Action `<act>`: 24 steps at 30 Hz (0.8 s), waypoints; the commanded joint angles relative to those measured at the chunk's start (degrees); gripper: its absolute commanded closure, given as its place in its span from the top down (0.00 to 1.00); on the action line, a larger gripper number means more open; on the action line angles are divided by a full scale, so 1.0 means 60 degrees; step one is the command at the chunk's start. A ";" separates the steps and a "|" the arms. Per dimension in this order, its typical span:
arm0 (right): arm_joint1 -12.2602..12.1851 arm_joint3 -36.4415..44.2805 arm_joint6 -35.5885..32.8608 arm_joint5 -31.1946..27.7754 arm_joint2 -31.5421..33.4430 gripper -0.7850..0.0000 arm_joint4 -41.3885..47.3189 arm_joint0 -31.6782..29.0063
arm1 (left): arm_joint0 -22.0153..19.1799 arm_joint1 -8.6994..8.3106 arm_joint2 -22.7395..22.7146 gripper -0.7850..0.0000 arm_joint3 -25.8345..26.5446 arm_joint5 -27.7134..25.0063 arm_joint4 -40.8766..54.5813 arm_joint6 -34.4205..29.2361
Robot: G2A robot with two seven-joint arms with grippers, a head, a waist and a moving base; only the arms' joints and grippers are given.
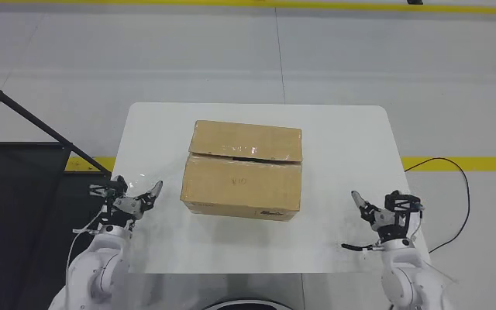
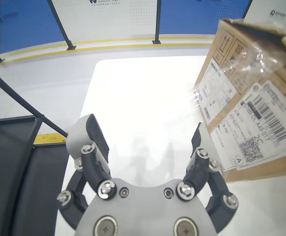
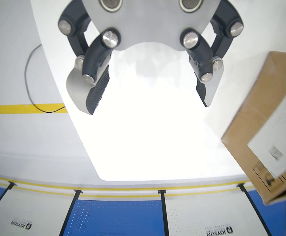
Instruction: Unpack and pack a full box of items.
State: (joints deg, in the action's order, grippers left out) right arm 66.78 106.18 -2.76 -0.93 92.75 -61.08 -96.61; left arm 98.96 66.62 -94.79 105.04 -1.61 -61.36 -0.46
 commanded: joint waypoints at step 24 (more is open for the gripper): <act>0.0186 0.0718 -0.2653 0.0176 -0.0444 1.00 0.4805 0.1915 | 0.0803 0.0115 -0.1072 1.00 0.1207 -0.0564 0.3292 -0.0161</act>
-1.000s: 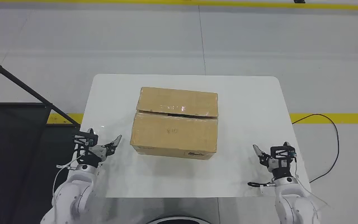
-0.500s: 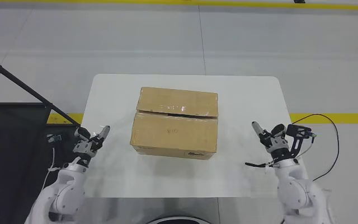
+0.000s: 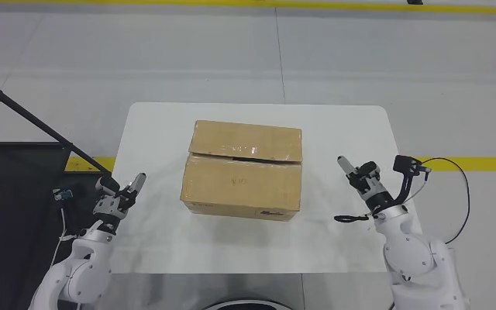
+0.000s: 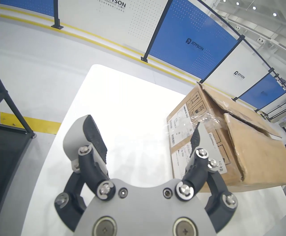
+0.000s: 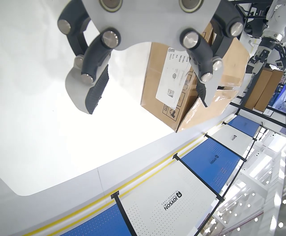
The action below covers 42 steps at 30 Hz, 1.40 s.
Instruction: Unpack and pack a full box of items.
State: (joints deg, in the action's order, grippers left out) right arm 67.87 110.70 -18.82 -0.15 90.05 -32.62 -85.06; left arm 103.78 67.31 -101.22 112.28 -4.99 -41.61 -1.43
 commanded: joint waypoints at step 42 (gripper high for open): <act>0.0147 -0.2372 -0.4153 -0.1600 -0.1250 1.00 0.8221 0.2285 | -0.0250 0.0180 -0.0435 1.00 -0.0133 -0.1098 0.6366 -0.1947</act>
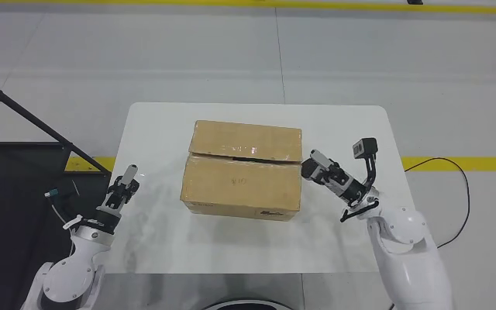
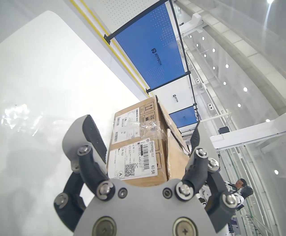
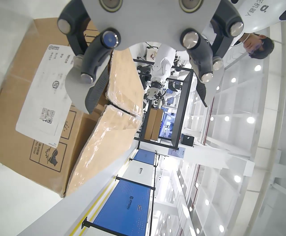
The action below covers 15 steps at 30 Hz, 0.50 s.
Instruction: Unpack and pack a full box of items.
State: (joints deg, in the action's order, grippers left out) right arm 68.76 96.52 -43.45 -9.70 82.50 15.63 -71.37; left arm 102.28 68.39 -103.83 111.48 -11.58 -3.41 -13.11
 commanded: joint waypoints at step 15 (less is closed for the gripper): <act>-0.0119 0.0580 -0.1935 -0.0374 0.0532 1.00 0.2721 -0.0394 | -0.0044 0.0005 0.0064 1.00 -0.0028 -0.0219 0.0001 -0.0054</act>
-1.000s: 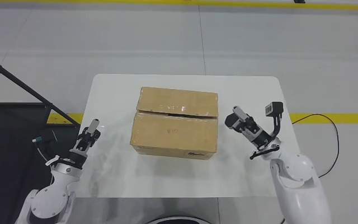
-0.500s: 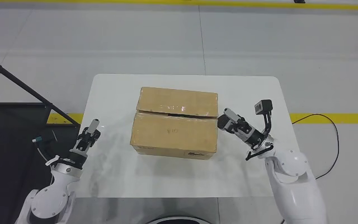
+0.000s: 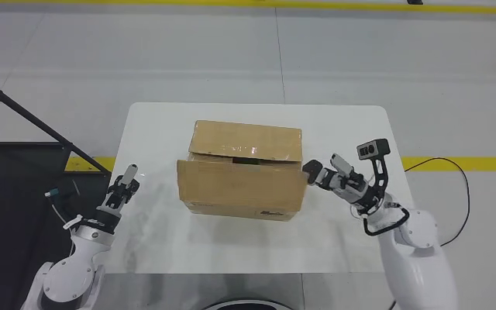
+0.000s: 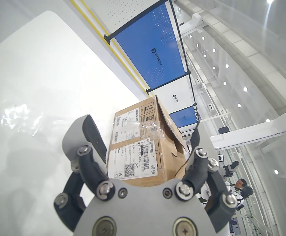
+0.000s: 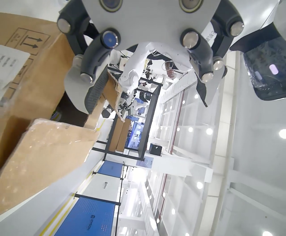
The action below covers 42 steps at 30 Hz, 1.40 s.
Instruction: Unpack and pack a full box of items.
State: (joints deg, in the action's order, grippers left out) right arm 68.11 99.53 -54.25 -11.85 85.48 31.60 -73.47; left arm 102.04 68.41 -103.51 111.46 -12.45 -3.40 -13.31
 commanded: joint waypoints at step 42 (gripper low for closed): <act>-0.0576 0.1592 -0.2749 -0.1101 -0.0612 1.00 -0.2953 -0.1278 | 0.0612 -0.0540 -0.0749 1.00 0.0812 -0.5229 0.2140 -0.6941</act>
State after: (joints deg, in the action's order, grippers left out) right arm 64.69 109.16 -71.09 -18.56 81.74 13.60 -81.25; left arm 105.54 65.29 -107.95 116.38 -43.56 9.29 -54.31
